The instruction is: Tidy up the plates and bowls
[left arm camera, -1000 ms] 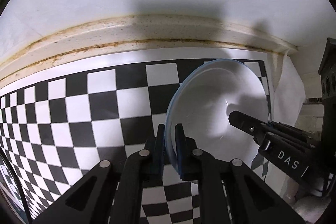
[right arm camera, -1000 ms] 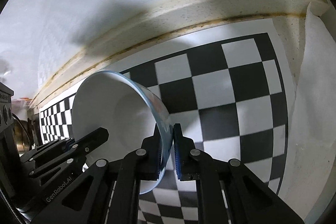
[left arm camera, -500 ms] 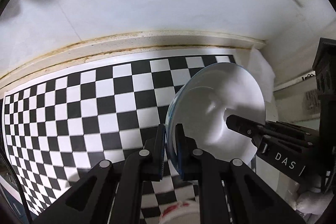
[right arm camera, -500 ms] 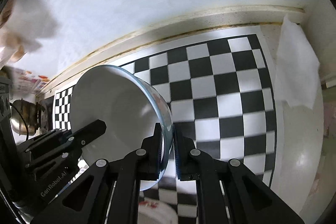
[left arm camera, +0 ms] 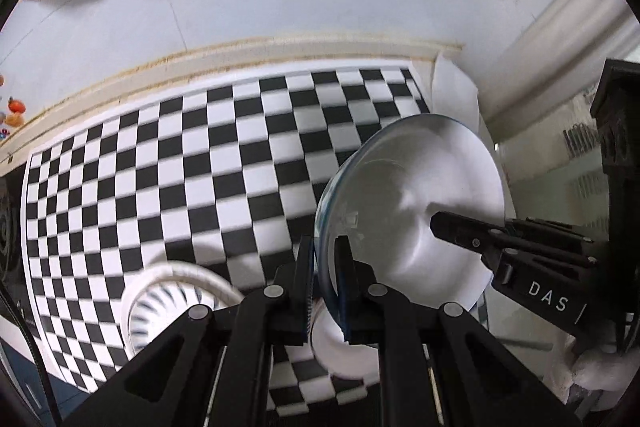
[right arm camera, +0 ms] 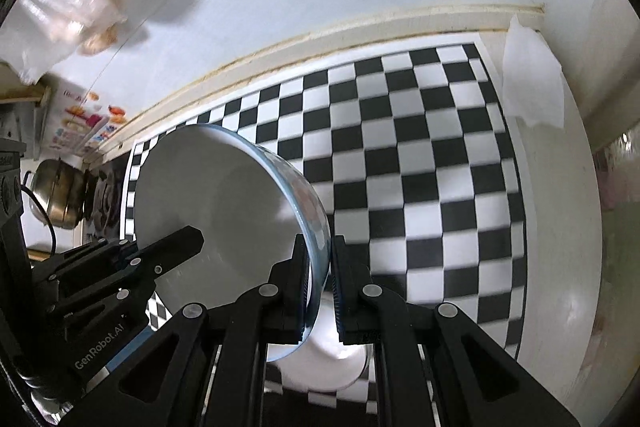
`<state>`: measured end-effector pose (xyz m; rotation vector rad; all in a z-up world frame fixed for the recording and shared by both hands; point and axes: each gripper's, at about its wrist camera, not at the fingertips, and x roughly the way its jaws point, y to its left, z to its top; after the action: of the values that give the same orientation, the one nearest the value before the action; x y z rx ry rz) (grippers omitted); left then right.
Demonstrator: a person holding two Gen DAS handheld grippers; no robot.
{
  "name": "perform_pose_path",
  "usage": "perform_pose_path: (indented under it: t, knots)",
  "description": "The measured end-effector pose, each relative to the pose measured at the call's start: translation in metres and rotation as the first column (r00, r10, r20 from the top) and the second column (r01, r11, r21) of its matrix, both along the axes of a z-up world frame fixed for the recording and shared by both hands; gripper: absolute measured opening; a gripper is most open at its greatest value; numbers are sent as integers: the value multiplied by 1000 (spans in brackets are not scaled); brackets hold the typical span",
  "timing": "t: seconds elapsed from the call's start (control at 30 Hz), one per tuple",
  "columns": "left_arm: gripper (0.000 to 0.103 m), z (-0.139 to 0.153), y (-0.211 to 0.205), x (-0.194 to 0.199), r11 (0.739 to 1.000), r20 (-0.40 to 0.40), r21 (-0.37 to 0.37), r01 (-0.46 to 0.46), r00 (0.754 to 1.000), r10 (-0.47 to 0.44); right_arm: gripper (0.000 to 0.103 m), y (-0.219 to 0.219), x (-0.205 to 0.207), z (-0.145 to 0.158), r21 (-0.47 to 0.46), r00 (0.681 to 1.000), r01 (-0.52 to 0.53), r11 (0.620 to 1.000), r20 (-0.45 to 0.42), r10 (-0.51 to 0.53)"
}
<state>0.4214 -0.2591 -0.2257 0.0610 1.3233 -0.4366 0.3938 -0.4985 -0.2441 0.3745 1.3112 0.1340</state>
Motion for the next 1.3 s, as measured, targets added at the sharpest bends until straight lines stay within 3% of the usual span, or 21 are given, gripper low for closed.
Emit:
perform_pose_path:
  t: [0.47, 1.0, 1.3]
  knots:
    - [8, -61, 5, -56, 999, -154, 23, 47, 987, -43, 12, 10, -65, -66, -8, 990, 15, 1000, -139, -15]
    - [8, -102, -3, -60, 994, -213, 94, 61, 976, -39, 13, 13, -74, -109, -17, 974, 13, 1000, -226, -17]
    - [8, -110, 1, -58, 993, -220, 108, 55, 975, -30, 15, 16, -65, -112, -26, 968, 10, 1000, -251, -17]
